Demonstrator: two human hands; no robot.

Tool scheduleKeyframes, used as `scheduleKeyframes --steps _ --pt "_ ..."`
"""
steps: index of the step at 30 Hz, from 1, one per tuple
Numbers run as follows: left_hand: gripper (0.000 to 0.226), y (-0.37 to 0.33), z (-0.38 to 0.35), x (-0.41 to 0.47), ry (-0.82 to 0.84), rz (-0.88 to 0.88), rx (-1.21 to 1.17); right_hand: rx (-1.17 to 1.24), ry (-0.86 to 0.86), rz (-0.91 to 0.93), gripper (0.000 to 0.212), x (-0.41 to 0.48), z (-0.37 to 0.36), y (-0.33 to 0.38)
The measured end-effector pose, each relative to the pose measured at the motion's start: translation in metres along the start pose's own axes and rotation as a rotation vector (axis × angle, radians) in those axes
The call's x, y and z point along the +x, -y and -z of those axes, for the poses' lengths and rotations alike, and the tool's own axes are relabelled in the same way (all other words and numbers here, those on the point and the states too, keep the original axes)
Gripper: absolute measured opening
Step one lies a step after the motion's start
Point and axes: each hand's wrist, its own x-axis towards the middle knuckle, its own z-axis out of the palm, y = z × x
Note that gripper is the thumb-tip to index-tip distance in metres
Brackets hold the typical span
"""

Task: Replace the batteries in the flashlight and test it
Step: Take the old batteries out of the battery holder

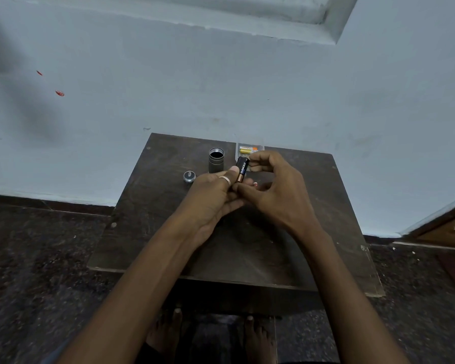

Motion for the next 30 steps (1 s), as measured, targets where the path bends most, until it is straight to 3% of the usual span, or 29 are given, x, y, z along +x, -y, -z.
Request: scheduleKeyframes --steps 11,30 --pt "0.028 -0.0007 0.0013 0.0003 0.051 0.008 -0.01 -0.014 -0.002 0.021 0.039 0.0003 0.0036 -0.006" --pt "0.026 0.0077 0.0043 0.0069 0.01 -0.015 0.089 -0.38 0.044 0.236 0.044 -0.0029 0.0029 -0.0087"
